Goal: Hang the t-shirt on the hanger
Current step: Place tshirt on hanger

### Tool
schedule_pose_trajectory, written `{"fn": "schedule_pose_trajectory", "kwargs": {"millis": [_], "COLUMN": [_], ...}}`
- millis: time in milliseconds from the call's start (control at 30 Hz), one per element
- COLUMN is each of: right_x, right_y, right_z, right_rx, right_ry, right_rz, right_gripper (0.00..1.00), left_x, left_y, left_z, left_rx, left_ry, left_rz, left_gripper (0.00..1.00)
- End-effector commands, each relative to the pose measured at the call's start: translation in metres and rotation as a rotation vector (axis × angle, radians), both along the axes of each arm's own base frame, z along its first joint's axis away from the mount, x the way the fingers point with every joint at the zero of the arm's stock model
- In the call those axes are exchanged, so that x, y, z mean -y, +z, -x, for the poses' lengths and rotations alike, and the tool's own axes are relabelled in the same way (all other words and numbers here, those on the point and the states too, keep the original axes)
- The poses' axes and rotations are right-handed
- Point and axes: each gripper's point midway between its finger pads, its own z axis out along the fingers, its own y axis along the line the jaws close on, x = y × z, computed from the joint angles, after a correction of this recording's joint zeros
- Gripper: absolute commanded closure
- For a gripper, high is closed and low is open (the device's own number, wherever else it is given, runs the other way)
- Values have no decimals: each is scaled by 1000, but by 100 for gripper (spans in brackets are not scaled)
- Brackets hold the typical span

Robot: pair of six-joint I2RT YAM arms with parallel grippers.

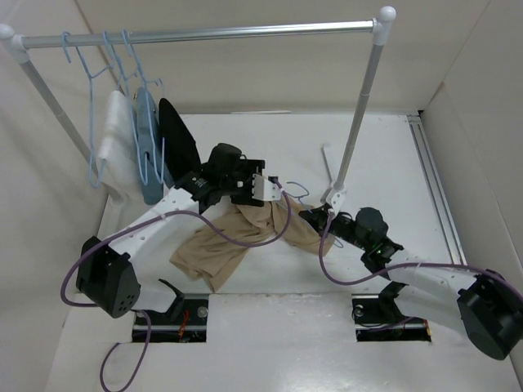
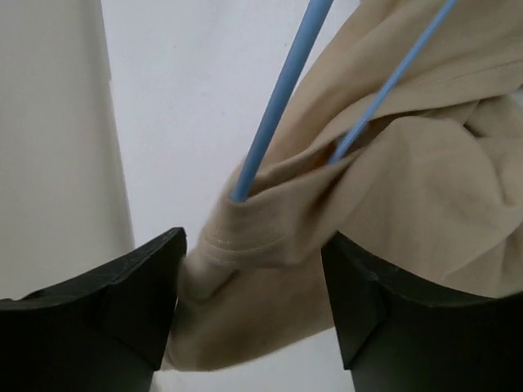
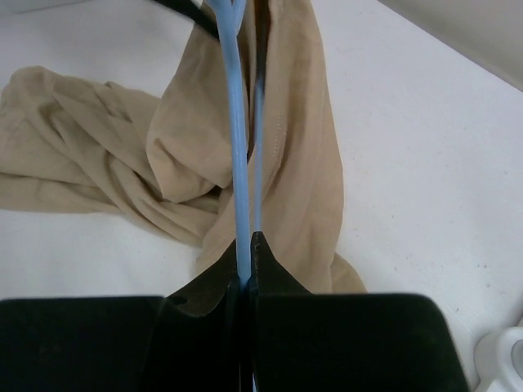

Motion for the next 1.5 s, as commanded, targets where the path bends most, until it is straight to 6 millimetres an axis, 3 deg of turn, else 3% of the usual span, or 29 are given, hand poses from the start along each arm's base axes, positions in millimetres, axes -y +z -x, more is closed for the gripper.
{"fn": "schedule_pose_trajectory", "kwargs": {"millis": [0, 100, 133, 400, 600, 767, 967, 1000, 1033, 1067, 1133, 1200, 1233, 1267, 1300, 1367, 1400, 1433, 1467], "right_x": [-4, -2, -2, -7, -12, -20, -23, -21, -19, -18, -12, 1, 8, 18, 24, 38, 47, 49, 48], "right_y": [21, 21, 25, 39, 47, 62, 72, 65, 66, 73, 60, 78, 74, 84, 94, 115, 123, 140, 139], "right_z": [4, 3, 4, -3, -11, -21, -27, -27, -32, -37, -43, -52, -51, -56, -55, -46, -45, -35, -29], "right_rx": [72, 80, 89, 129, 141, 166, 176, 150, 140, 136, 64, 62, 34, 43, 55, 84, 98, 126, 123], "right_ry": [33, 24, 24, 34, 33, 33, 14, 6, -23, -41, -86, -182, -211, -276, -307, -353, -390, -379, -362], "right_rz": [-38, -33, -39, -33, -31, -37, -45, -26, -17, -13, 49, 46, 59, 41, 16, -41, -57, -90, -63], "right_gripper": [100, 100, 100, 100, 100, 100, 100, 99, 93, 66, 47, 32, 23, 20, 2, 0, 0, 0, 0], "left_x": [3, 4, 5, 20, 40, 43, 40, 37, 34, 34, 30, 21, 17, 11, 9, 3, -1, -2, -4], "left_y": [42, 32, 31, 29, 34, 35, 37, 38, 36, 40, 46, 45, 48, 44, 38, 38, 25, 26, 22], "left_z": [-14, -4, 1, 43, 81, 86, 67, 66, 59, 51, 42, 30, 29, 24, 24, 26, 29, 30, 29], "left_rx": [125, 59, 43, -93, -131, -167, -147, -157, -148, -121, -126, -145, -157, -181, -195, -199, -229, -233, -236], "left_ry": [-31, -61, -80, -257, -385, -387, -254, -212, -159, -118, -10, 81, 107, 175, 203, 247, 279, 287, 316], "left_rz": [16, 0, -7, 33, 60, 87, 106, 121, 116, 144, 191, 223, 242, 259, 261, 280, 267, 282, 288], "left_gripper": [40, 72, 75, 89, 92, 99, 100, 100, 100, 100, 100, 100, 100, 100, 100, 100, 100, 100, 100]}}
